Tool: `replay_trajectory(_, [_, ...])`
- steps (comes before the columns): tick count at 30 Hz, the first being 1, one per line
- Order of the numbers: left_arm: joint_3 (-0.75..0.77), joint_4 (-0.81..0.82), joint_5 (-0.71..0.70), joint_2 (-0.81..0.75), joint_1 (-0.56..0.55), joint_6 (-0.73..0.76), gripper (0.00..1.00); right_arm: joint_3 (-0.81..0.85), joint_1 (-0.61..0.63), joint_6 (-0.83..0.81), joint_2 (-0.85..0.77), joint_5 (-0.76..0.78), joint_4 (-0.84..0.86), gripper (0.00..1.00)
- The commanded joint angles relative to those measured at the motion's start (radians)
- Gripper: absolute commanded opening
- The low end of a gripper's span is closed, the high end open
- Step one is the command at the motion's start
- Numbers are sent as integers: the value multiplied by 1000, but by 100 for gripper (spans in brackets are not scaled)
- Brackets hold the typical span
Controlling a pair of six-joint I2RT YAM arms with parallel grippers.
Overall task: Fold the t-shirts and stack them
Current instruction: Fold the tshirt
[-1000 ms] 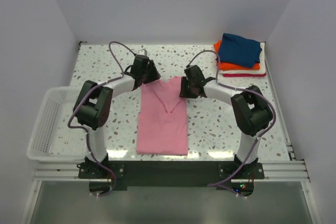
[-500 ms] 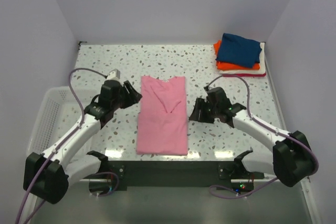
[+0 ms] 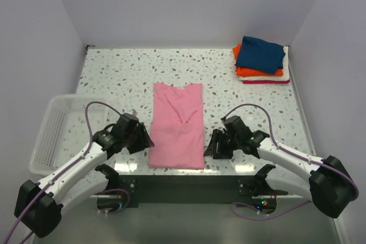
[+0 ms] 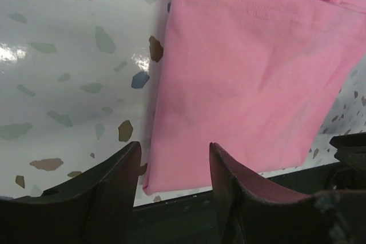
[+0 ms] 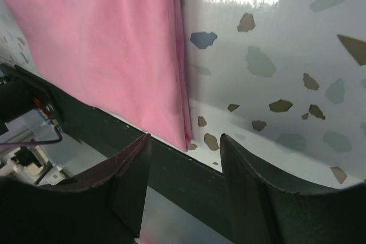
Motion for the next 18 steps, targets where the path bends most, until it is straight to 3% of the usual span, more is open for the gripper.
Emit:
replay_trajectory(1, [-23,-93,32,-27,-64,-110,56,-23,55,92,21,-38,43,55])
replay_trajectory(8, [-61,-216,20,-112,-130,-208,54,-49,115,145,62,-44,97,52])
replay_trajectory(18, [-147,-132,76,-126,-151,-254,50,-90,134,200,89,-32,172,46])
